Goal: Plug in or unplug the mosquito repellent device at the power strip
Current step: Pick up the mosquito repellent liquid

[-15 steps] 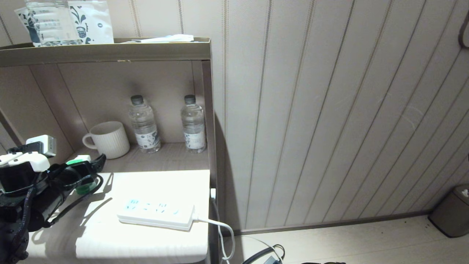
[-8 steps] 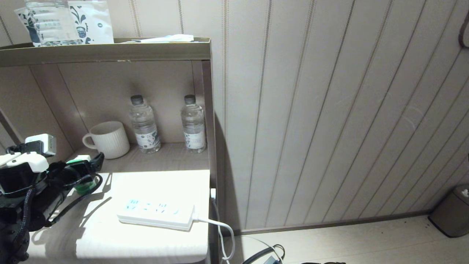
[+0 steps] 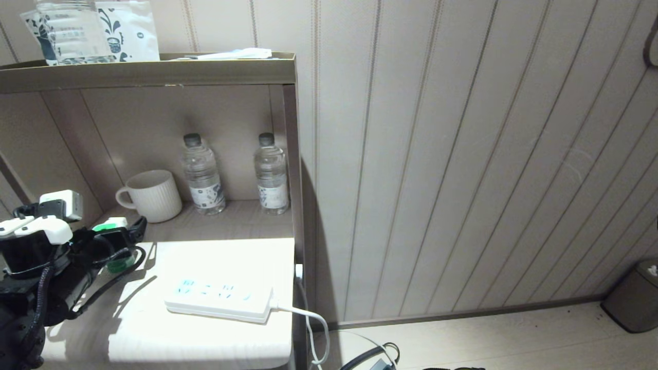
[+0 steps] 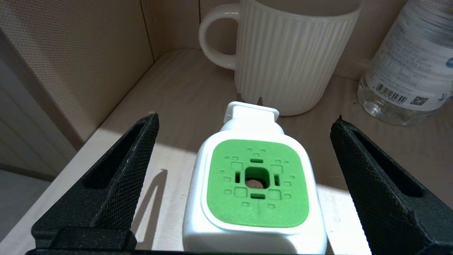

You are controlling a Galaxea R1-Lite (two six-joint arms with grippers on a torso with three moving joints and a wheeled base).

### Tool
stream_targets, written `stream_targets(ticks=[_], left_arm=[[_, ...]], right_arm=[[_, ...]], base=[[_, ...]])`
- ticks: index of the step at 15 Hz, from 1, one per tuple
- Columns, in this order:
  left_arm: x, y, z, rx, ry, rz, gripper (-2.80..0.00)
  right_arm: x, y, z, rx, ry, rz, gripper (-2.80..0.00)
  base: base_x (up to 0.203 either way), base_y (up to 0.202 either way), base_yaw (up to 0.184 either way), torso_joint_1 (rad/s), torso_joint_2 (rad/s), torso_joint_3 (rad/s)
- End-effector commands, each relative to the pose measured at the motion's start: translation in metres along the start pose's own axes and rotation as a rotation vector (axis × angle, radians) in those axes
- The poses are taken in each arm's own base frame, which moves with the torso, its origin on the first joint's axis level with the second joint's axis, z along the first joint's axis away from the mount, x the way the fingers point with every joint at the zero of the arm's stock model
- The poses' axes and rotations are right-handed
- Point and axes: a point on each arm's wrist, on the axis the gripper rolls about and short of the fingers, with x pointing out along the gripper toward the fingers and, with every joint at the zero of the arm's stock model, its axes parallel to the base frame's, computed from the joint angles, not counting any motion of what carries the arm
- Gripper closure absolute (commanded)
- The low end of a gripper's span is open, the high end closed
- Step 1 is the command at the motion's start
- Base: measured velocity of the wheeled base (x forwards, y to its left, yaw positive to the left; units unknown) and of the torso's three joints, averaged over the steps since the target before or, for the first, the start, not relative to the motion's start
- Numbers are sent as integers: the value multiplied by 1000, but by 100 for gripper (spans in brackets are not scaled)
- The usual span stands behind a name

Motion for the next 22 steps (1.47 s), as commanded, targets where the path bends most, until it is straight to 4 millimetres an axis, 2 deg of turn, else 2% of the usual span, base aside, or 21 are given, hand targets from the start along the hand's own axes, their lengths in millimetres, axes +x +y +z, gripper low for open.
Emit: stream_targets(ticks=[1,3,4,15,18,22], left_arm=[[1,-1,0,-4,-8,0,-280],[1,-1,0,-4,-8,0,-280],[1,0,0,-4,-7,0,0],[0,-2,2,-19,-22,-11,0],[-7,-2,13,-20,-58,-15,0],[-34,1,39,-19,-50,-36,0]], right_arm=[[0,0,0,0,-1,0,0],[0,0,0,0,0,0,0],[0,0,0,0,0,0,0],[0,0,0,0,-1,0,0],[0,0,0,0,-1,0,0],[0,0,0,0,-1,0,0]], base=[[0,0,0,0,0,0],[0,0,0,0,0,0],[0,0,0,0,0,0],[0,0,0,0,0,0],[0,0,0,0,0,0],[0,0,0,0,0,0]])
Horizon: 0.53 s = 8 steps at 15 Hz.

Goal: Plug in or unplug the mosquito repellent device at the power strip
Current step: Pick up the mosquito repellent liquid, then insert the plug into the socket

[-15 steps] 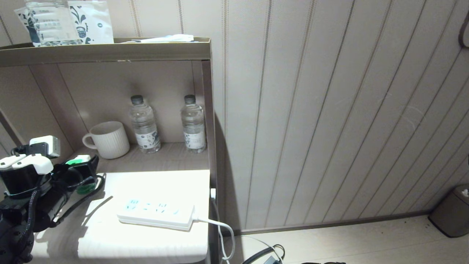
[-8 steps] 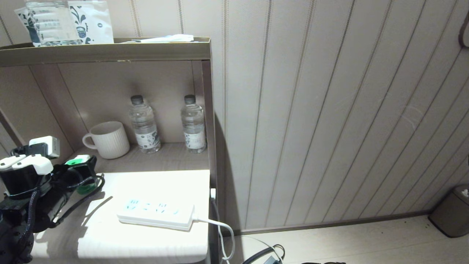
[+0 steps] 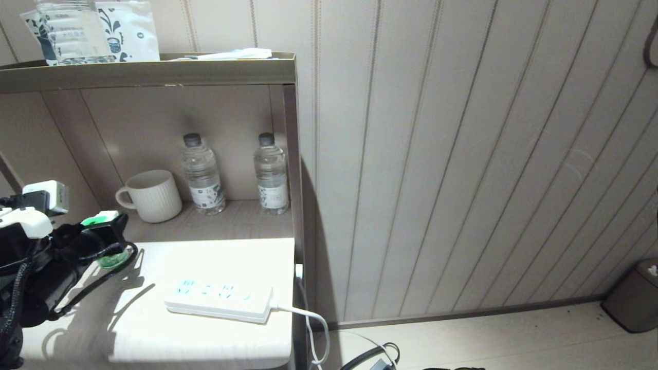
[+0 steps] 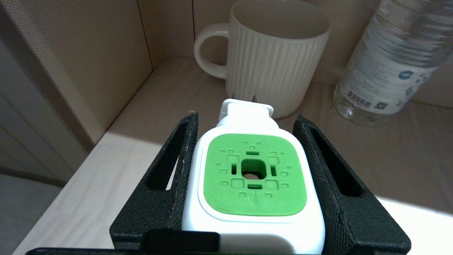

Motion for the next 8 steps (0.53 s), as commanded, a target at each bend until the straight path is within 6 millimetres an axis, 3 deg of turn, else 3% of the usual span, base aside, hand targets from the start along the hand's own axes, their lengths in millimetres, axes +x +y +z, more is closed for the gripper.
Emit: stream_targets(ticks=[1,5,8], left_arm=[[-19,1,21,-9,-49,-9,0],[-52,5,44,27,31,-25,0],[-79,5,75,43,112,-64,0]], right_arm=[[0,0,0,1,-1,0,0],[0,0,0,0,-1,0,0],[0,0,0,0,1,0,0]], base=[[0,0,0,0,0,0],[0,0,0,0,0,0],[0,0,0,0,0,0]])
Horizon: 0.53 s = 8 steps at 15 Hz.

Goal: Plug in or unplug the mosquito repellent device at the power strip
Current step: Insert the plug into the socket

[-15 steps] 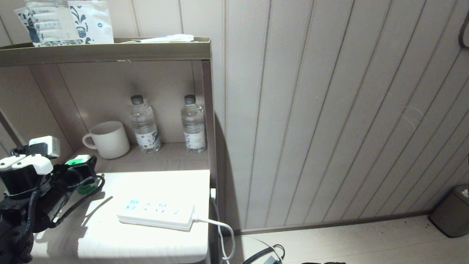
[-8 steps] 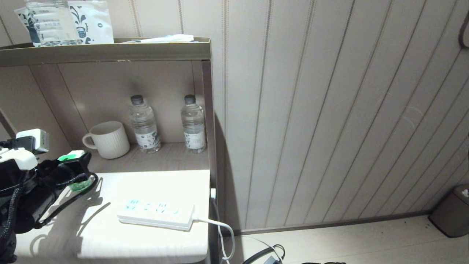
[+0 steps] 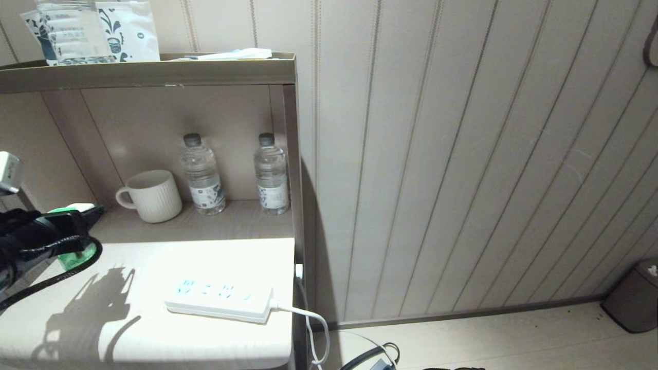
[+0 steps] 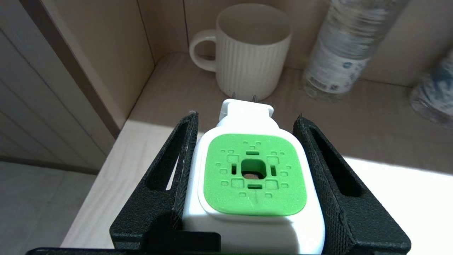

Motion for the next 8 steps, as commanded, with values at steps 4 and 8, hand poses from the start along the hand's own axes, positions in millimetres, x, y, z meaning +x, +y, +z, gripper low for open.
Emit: stream_targets(ticks=[4,8], left_arm=[[-56,0,54,17,183,-59,0],[-95,-3,93,55,411,-153,0]], right_arm=[[0,0,0,0,-1,1,0],[0,0,0,0,-1,1,0]], base=[[0,0,0,0,0,0],[0,0,0,0,0,0]])
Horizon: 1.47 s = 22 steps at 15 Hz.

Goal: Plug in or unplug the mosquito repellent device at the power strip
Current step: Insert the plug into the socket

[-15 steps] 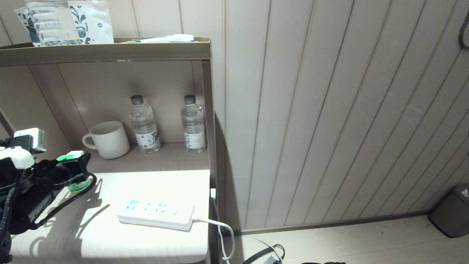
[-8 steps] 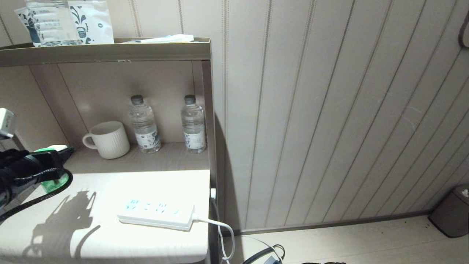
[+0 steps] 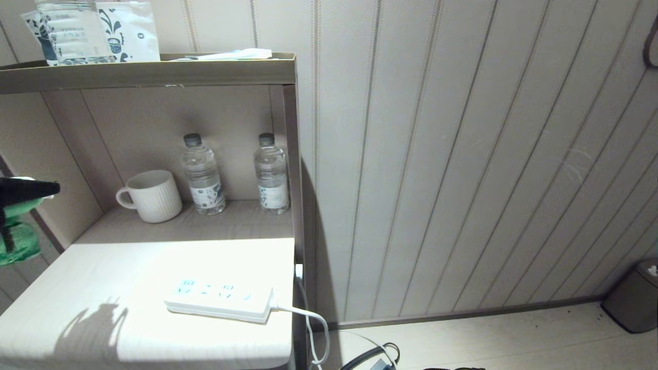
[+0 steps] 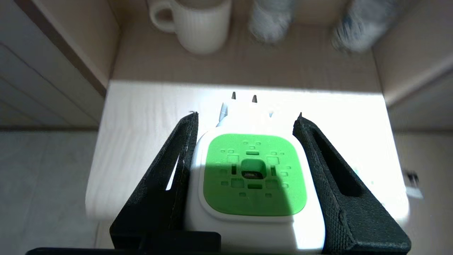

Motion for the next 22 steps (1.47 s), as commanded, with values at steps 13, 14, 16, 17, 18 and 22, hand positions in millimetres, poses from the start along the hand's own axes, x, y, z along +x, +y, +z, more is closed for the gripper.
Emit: stream_targets(ticks=[13,14,16,17,18,22], left_arm=[[14,-51,36,209,638,-221,0],[22,-56,34,215,666,-228,0],[41,-65,31,234,723,-231,0],[49,-69,30,245,746,-225,0],[60,-73,28,259,771,-215,0],[79,-97,29,285,705,-231,0]], right_arm=[[0,0,0,0,-1,0,0],[0,0,0,0,0,0,0],[0,0,0,0,-1,0,0],[0,0,0,0,-1,0,0],[0,0,0,0,1,0,0],[0,0,0,0,-1,0,0]], base=[[0,0,0,0,0,0],[0,0,0,0,0,0],[0,0,0,0,0,0],[0,0,0,0,0,0],[0,0,0,0,0,0],[0,0,0,0,0,0]])
